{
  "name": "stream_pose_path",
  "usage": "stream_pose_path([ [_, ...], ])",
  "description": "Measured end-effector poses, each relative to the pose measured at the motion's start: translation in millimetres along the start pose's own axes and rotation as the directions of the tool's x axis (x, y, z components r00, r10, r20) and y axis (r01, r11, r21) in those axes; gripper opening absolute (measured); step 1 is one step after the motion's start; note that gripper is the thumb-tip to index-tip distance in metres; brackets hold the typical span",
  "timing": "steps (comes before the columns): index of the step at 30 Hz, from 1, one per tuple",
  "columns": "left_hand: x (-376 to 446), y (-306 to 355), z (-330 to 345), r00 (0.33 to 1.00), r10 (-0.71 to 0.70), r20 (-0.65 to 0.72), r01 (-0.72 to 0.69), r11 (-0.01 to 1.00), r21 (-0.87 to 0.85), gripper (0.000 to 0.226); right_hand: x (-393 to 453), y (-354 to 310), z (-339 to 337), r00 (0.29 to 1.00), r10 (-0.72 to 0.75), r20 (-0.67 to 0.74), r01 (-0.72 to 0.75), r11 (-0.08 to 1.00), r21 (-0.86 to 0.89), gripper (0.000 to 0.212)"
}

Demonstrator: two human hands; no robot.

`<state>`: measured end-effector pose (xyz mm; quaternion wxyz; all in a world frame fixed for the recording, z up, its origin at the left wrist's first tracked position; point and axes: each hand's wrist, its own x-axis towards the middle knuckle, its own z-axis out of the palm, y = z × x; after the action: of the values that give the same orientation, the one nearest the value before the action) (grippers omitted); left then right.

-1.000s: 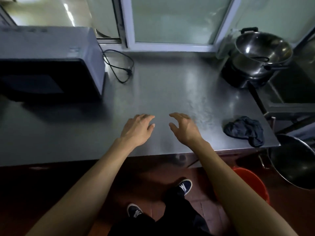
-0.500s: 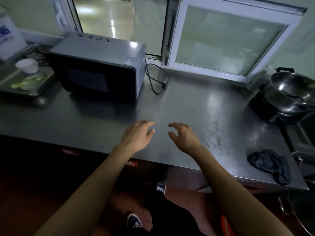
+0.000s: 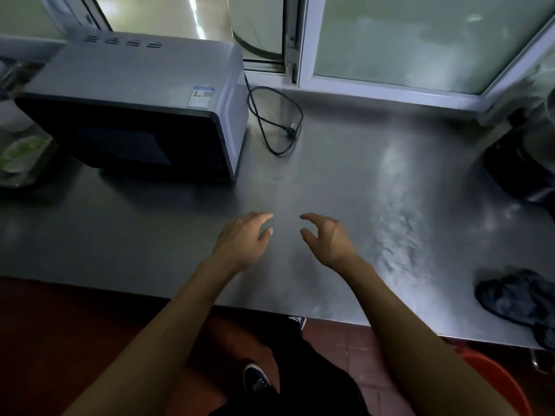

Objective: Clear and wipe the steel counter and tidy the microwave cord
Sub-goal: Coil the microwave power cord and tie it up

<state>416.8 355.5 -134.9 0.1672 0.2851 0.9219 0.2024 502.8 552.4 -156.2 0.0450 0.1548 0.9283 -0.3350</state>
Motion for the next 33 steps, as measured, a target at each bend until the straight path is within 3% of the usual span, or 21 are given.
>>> stream_pose_path([
  [10,112.4,9.7,11.0,0.998,-0.056,-0.011,0.056,0.998,-0.025,0.056,91.5,48.4,-28.8,0.997,0.069,0.02,-0.071,0.994,0.089,0.038],
  [15,149.0,7.1,10.5,0.997,-0.075,-0.017,0.074,0.997,-0.019,0.042,126.7,53.0,-38.8,0.997,0.067,0.034,-0.07,0.993,0.097,0.039],
  [25,240.5,-6.8,0.7,0.99,-0.136,-0.036,0.133,0.988,-0.075,0.042,205.4,57.8,-37.9,0.996,0.051,0.071,-0.053,0.998,0.033,0.041],
  [33,302.0,-26.4,8.6,0.988,-0.148,-0.039,0.145,0.987,-0.074,0.038,281.7,56.5,-33.6,0.998,0.061,-0.009,-0.061,0.998,0.018,0.04],
])
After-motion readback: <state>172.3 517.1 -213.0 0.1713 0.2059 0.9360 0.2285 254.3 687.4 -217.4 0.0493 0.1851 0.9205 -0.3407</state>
